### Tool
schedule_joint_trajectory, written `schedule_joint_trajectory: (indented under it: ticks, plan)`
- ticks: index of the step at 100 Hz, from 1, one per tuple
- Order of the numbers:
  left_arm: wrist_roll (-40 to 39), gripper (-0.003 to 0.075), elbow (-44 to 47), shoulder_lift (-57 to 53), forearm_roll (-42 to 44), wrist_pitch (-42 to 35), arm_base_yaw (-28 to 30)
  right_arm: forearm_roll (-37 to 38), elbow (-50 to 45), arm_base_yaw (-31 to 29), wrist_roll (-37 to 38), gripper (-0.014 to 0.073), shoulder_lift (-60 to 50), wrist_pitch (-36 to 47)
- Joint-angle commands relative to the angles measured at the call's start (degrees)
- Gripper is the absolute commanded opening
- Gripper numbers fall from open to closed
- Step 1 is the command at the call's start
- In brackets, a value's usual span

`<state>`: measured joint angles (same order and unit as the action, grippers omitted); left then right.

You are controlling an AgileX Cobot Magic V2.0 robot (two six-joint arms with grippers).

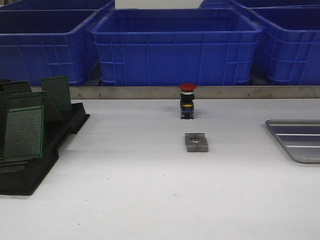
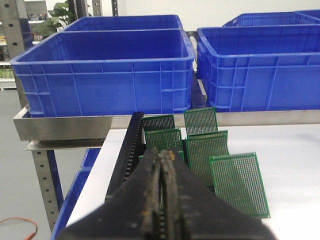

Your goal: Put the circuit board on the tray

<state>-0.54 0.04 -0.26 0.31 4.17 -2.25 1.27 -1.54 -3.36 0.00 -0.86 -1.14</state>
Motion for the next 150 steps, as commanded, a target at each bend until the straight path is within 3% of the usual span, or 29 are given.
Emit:
schedule_joint_trajectory:
  ticks: [1,40,90,104,126,139,150]
  plan:
    - [-0.5,-0.002,-1.2,-1.8,0.2,-1.6,0.1,0.6,0.7,0.1,-0.4,-0.0113,-1.2,4.4]
    - [-0.5,-0.002,-16.5,2.3,0.2,16.1,0.2,0.6,0.7,0.1,-0.4,-0.0113,-1.2,4.4]
    - [-0.5,-0.0017,-36.7,30.1,0.2,31.4,0.2,0.6,0.7,0.1,-0.4,-0.0113,-1.2,4.4]
    - [-0.1,0.0062,-40.5,37.4,0.2,34.4,0.2,0.6,0.7,0.1,-0.4,-0.0113,-1.2,4.4]
    - [7.1,0.0304,-43.8,44.9,-0.3,34.6,0.2,0.6,0.7,0.1,-0.4,-0.0113,-1.2,4.4]
    - [16.4,0.0314,-45.5,48.1,-2.5,34.4,0.2,0.6,0.7,0.1,-0.4,-0.0113,-1.2,4.4]
    - [29.5,0.0314,-47.6,51.4,-8.6,35.3,0.2,0.6,0.7,0.1,-0.4,-0.0113,-1.2,4.4]
